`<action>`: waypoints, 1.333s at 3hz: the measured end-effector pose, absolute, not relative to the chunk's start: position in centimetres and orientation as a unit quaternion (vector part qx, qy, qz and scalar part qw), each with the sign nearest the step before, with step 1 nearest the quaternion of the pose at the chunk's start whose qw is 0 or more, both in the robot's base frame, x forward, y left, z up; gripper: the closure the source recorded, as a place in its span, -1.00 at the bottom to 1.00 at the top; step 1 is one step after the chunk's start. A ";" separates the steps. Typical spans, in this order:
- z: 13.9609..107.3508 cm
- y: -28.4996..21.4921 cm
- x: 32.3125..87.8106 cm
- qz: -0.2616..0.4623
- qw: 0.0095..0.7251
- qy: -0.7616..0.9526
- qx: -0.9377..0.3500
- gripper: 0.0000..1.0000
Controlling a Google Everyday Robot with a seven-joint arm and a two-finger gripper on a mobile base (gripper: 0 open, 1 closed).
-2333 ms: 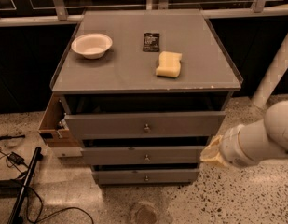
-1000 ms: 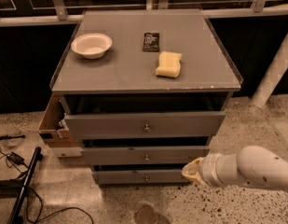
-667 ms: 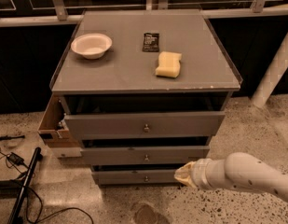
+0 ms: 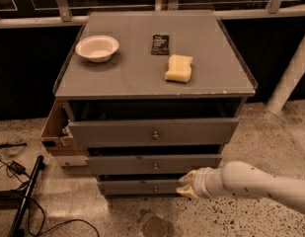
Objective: Open middle drawer
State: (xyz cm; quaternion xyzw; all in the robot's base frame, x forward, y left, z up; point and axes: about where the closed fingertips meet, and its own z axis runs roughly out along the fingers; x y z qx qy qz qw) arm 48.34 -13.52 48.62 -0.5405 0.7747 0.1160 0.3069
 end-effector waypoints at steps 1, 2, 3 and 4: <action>47.2 -14.1 49.6 0.095 0.297 0.770 -0.556 -0.91; 45.5 -16.3 51.9 0.072 0.292 0.773 -0.558 -1.00; 45.5 -16.3 51.9 0.072 0.292 0.773 -0.558 -1.00; 45.0 -16.7 52.5 0.057 0.299 0.769 -0.562 -1.00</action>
Offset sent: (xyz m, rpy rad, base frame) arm 0.0698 -0.0549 -0.0479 -0.1424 -0.0566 -0.0191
